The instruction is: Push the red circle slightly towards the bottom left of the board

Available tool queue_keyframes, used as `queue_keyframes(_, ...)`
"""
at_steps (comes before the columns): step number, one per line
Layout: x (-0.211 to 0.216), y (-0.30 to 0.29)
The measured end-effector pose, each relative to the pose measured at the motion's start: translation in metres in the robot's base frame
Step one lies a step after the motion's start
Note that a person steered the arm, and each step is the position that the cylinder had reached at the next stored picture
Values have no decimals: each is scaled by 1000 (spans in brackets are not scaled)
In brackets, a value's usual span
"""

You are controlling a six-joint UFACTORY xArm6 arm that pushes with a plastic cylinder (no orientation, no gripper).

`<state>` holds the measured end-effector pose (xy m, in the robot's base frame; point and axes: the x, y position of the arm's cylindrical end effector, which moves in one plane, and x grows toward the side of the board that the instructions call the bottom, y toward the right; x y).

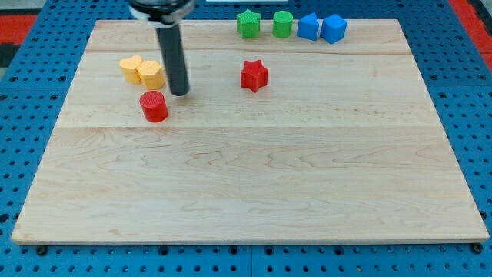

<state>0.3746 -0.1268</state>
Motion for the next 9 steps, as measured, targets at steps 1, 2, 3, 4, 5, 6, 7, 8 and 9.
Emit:
queue_keyframes(1, 57, -4)
queue_keyframes(2, 98, 9)
queue_keyframes(3, 84, 32)
queue_keyframes(4, 41, 28)
queue_keyframes(5, 40, 12)
queue_keyframes(6, 73, -25)
queue_keyframes(7, 47, -35)
queue_keyframes(8, 46, -73)
queue_keyframes(9, 94, -57)
